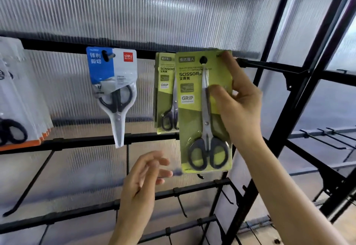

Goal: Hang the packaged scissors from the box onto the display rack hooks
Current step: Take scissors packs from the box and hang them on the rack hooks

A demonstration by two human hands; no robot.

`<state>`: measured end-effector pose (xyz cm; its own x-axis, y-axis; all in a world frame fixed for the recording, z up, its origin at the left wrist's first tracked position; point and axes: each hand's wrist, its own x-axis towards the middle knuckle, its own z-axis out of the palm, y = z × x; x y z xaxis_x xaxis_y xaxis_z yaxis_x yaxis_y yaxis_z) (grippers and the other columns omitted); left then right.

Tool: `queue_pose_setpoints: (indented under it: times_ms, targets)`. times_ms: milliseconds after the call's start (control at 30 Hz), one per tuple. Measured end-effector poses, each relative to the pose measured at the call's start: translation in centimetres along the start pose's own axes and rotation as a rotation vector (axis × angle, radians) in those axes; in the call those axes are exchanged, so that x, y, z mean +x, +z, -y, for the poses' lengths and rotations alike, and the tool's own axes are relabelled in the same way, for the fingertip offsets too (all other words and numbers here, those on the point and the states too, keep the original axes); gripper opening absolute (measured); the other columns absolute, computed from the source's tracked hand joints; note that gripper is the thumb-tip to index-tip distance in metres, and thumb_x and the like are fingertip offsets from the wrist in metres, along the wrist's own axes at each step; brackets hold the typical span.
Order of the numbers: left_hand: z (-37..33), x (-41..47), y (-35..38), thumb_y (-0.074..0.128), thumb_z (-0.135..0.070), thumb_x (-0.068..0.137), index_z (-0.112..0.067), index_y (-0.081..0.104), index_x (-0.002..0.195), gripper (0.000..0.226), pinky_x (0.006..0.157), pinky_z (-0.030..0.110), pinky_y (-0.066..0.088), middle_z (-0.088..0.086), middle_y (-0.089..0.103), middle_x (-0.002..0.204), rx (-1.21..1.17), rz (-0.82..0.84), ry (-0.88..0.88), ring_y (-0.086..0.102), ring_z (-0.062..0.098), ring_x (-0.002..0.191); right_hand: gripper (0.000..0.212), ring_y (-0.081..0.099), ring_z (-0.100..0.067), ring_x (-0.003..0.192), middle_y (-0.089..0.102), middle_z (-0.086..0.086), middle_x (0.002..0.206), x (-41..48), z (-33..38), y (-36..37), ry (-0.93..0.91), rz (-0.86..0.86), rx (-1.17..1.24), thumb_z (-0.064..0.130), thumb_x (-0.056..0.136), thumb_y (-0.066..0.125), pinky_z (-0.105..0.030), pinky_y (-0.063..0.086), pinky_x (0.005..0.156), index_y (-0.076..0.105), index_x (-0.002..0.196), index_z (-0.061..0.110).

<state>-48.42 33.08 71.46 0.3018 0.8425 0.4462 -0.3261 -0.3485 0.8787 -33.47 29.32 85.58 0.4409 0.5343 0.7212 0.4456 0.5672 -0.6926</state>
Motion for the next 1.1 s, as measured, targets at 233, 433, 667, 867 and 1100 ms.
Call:
queue_pose_setpoints:
  times_ms: [233,433,667,867,1100]
  targets:
    - [-0.1,0.1,-0.4,0.057,-0.060,0.069,-0.036,0.067,0.085,0.030,0.064,0.020,0.052,-0.002,0.069,0.086,0.003,-0.025,-0.019,0.067,0.016,0.074,0.056,0.048,-0.005,0.057,0.064,0.015,0.073,1.0,-1.1,0.6,0.109,0.031,-0.026,-0.001,0.086,0.055,-0.013,0.043,0.051,0.045,0.135,0.026]
    - [0.0,0.0,-0.9,0.052,-0.052,0.070,-0.039,0.067,0.083,0.023,0.063,0.023,0.052,-0.005,0.070,0.091,0.028,-0.041,-0.056,0.068,0.015,0.076,0.051,0.059,-0.022,0.070,0.060,0.003,0.077,3.8,-4.7,2.8,0.163,0.136,-0.228,0.015,0.090,0.054,-0.048,0.055,0.071,0.043,0.136,0.034]
    - [0.1,-0.2,-1.6,0.049,-0.031,0.081,-0.030,0.067,0.083,0.018,0.068,0.025,0.048,-0.007,0.070,0.091,0.064,-0.075,-0.127,0.067,0.014,0.079,0.072,0.063,-0.024,0.089,0.065,-0.007,0.098,5.3,-7.2,4.1,0.243,0.327,-0.489,0.015,0.090,0.056,-0.029,0.049,0.074,0.016,0.145,0.039]
    - [0.4,0.5,1.2,0.047,-0.016,0.091,-0.022,0.065,0.085,0.019,0.074,0.028,0.050,-0.011,0.069,0.086,0.075,-0.014,-0.184,0.066,0.012,0.079,0.034,0.057,-0.016,0.110,0.058,-0.002,0.126,2.2,-8.1,0.0,0.361,0.462,-0.614,0.021,0.090,0.055,-0.025,0.044,0.087,0.058,0.124,0.020]
    - [1.0,0.7,11.0,0.052,-0.015,0.092,-0.024,0.065,0.082,0.019,0.066,0.013,0.050,-0.012,0.069,0.084,-0.004,0.286,-0.190,0.065,0.008,0.076,0.025,0.056,0.002,0.084,0.063,0.009,0.102,-2.2,-8.1,-12.4,0.538,0.306,-0.632,0.013,0.090,0.056,0.000,0.041,0.070,0.066,0.113,0.017]
